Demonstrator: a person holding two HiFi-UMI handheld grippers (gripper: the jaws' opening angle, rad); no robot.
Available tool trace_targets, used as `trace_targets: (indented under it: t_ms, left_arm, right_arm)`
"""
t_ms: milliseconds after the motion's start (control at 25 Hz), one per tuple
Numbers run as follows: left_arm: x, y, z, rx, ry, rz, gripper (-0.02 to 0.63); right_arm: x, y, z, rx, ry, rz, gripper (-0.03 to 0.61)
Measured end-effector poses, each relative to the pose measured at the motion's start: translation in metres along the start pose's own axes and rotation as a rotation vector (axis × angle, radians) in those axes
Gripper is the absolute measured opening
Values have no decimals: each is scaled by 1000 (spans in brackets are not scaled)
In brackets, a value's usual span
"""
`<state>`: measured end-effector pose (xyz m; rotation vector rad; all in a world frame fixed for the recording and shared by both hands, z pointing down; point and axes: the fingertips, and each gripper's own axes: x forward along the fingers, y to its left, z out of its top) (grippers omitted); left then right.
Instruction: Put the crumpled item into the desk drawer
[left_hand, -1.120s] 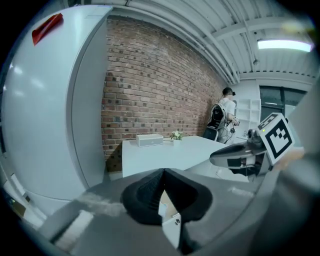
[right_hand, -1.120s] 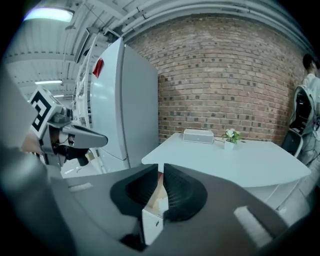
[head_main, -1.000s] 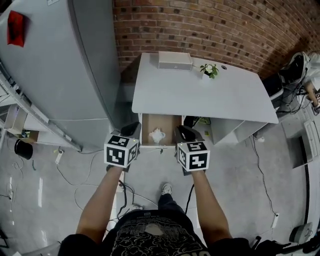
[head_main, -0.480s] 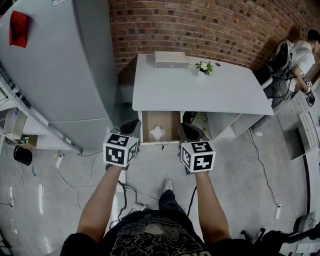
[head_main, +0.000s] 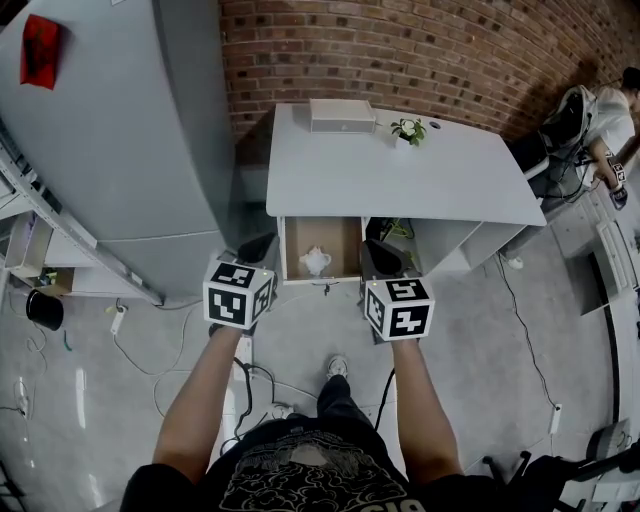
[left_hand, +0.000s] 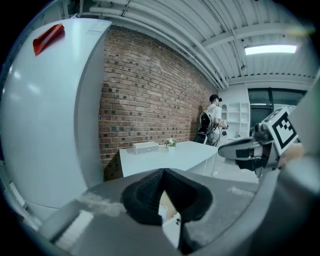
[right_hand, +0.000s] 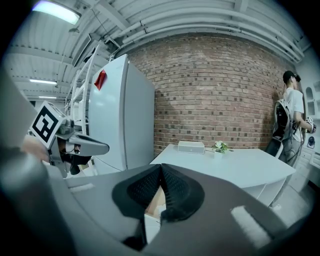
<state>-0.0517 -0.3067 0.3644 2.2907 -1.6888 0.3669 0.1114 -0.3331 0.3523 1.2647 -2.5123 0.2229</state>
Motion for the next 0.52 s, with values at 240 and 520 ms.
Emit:
trace_targets:
  t_ms: [240, 520]
  left_arm:
    - [-1, 1, -2, 5, 6, 0, 0]
    - [2, 3, 2, 10, 9, -4, 0]
  right_arm:
    - [1, 2, 0, -7, 2, 1, -2]
    - [4, -1, 3, -6, 2, 1, -2]
